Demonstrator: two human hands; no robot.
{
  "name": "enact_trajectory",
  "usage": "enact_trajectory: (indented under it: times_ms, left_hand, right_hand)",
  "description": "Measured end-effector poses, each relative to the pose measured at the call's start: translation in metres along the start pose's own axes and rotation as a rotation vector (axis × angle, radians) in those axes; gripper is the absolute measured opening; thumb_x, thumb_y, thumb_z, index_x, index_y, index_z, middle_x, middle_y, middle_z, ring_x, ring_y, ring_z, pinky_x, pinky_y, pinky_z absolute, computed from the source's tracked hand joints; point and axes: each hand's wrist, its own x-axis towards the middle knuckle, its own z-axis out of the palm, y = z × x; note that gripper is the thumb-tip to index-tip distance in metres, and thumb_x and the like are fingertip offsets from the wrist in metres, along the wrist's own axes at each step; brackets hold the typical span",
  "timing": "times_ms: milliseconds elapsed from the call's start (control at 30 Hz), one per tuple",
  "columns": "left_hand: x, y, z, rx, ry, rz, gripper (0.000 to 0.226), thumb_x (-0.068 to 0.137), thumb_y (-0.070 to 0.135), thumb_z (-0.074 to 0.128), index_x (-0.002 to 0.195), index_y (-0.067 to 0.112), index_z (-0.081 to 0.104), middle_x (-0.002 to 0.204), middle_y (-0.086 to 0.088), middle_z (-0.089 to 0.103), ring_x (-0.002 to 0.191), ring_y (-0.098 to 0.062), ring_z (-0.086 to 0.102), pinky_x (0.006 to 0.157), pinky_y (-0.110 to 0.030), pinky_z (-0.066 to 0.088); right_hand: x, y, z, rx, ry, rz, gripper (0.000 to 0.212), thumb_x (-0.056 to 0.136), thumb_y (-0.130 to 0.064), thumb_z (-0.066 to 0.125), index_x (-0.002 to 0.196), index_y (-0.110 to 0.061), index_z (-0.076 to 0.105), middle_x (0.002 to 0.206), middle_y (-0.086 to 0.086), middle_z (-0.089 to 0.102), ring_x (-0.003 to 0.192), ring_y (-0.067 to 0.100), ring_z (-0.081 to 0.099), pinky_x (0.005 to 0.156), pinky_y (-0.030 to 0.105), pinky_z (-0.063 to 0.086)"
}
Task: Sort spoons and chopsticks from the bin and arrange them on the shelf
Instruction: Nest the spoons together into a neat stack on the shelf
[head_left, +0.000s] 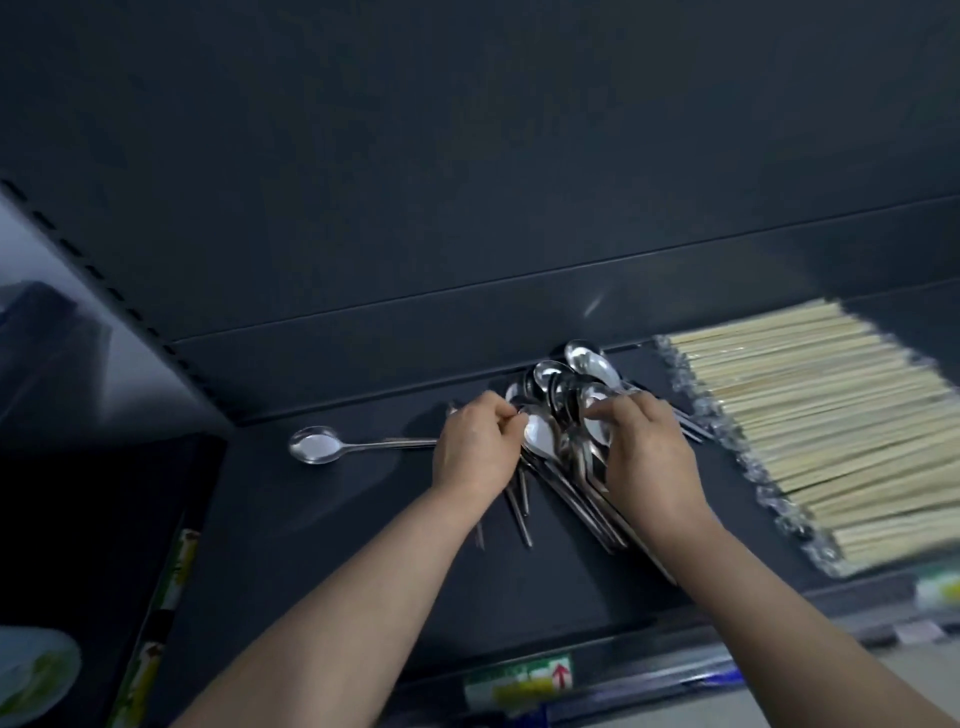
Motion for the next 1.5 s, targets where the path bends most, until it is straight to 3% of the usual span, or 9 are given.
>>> enact_trajectory:
  times_ms: [167, 333, 467, 633, 833, 1000, 1100, 1233, 1500]
  left_hand:
    - [-0.003, 0.011, 0.009, 0.056, 0.098, -0.024, 0.020, 0.092, 0.035, 0.060, 0.103, 0.018, 0.060, 0.086, 0.005, 0.068, 0.085, -0.017, 0.063, 0.068, -0.030, 0.047]
    - [-0.015, 0.036, 0.013, 0.125, -0.063, -0.030, 0.043, 0.078, 0.066, 0.061, 0.077, 0.023, 0.063, 0.070, 0.011, 0.063, 0.074, -0.011, 0.061, 0.063, -0.027, 0.046]
    - [-0.017, 0.037, 0.017, 0.272, -0.138, -0.028, 0.042, 0.078, 0.052, 0.069, 0.057, 0.017, 0.057, 0.058, 0.004, 0.056, 0.067, -0.020, 0.058, 0.056, -0.028, 0.046]
    - [-0.019, 0.031, 0.006, 0.100, -0.160, -0.107, 0.022, 0.084, 0.029, 0.071, 0.070, 0.012, 0.071, 0.068, -0.007, 0.069, 0.063, -0.023, 0.069, 0.061, -0.038, 0.060]
    - [-0.014, 0.031, -0.011, -0.220, 0.099, -0.109, 0.008, 0.086, 0.023, 0.070, 0.078, 0.022, 0.073, 0.073, 0.006, 0.071, 0.071, -0.017, 0.069, 0.068, -0.037, 0.060]
    - [-0.021, 0.053, 0.002, -0.367, 0.136, -0.054, 0.015, 0.086, 0.037, 0.067, 0.075, 0.027, 0.069, 0.071, 0.007, 0.071, 0.070, -0.015, 0.068, 0.069, -0.045, 0.059]
    - [-0.029, 0.054, 0.006, -0.148, 0.064, -0.089, 0.040, 0.090, 0.058, 0.050, 0.082, 0.023, 0.066, 0.075, 0.006, 0.070, 0.074, -0.017, 0.067, 0.067, -0.041, 0.057]
    - [-0.044, 0.048, 0.010, 0.285, -0.040, -0.147, 0.041, 0.091, 0.053, 0.050, 0.073, 0.018, 0.062, 0.068, 0.004, 0.062, 0.068, -0.017, 0.059, 0.055, -0.028, 0.040]
    - [-0.048, 0.046, 0.002, 0.257, -0.059, -0.116, 0.015, 0.094, 0.023, 0.057, 0.088, 0.017, 0.070, 0.089, 0.007, 0.069, 0.082, -0.015, 0.061, 0.067, -0.026, 0.044]
  right_hand:
    - [-0.003, 0.023, -0.008, -0.062, -0.081, -0.009, 0.033, 0.083, 0.007, 0.056, 0.105, -0.014, 0.068, 0.104, 0.005, 0.062, 0.097, 0.028, 0.057, 0.060, 0.030, 0.042]
    - [-0.003, 0.024, -0.011, -0.038, -0.171, -0.008, 0.019, 0.091, -0.020, 0.059, 0.108, -0.018, 0.067, 0.105, 0.002, 0.061, 0.102, 0.025, 0.055, 0.069, 0.032, 0.043]
    - [-0.005, 0.026, -0.011, -0.016, -0.224, -0.031, 0.020, 0.092, -0.020, 0.054, 0.109, -0.018, 0.066, 0.103, 0.002, 0.061, 0.102, 0.024, 0.055, 0.073, 0.032, 0.046]
    - [-0.004, 0.026, -0.017, 0.053, -0.224, -0.037, 0.022, 0.094, -0.016, 0.052, 0.112, -0.018, 0.066, 0.103, 0.004, 0.063, 0.100, 0.023, 0.055, 0.074, 0.032, 0.046]
    - [-0.004, 0.012, -0.025, 0.277, -0.374, -0.004, 0.020, 0.096, -0.031, 0.054, 0.109, -0.021, 0.066, 0.099, -0.003, 0.066, 0.091, 0.014, 0.061, 0.078, 0.027, 0.047]
    - [-0.004, 0.008, -0.035, 0.727, -0.657, 0.288, 0.012, 0.102, -0.017, 0.043, 0.105, -0.017, 0.055, 0.074, 0.004, 0.066, 0.057, 0.017, 0.060, 0.047, 0.023, 0.045]
    - [0.000, 0.028, -0.041, 0.510, -0.525, 0.333, 0.021, 0.100, -0.012, 0.040, 0.115, -0.018, 0.053, 0.074, 0.003, 0.066, 0.055, 0.017, 0.061, 0.050, 0.028, 0.047]
    - [-0.004, 0.046, -0.050, 0.410, -0.480, 0.325, 0.027, 0.098, -0.010, 0.039, 0.119, -0.018, 0.054, 0.078, 0.000, 0.067, 0.059, 0.012, 0.063, 0.055, 0.026, 0.044]
    - [-0.016, 0.038, -0.053, 0.513, -0.491, 0.377, 0.024, 0.095, -0.008, 0.040, 0.111, -0.021, 0.053, 0.087, 0.001, 0.069, 0.066, 0.015, 0.067, 0.064, 0.032, 0.052]
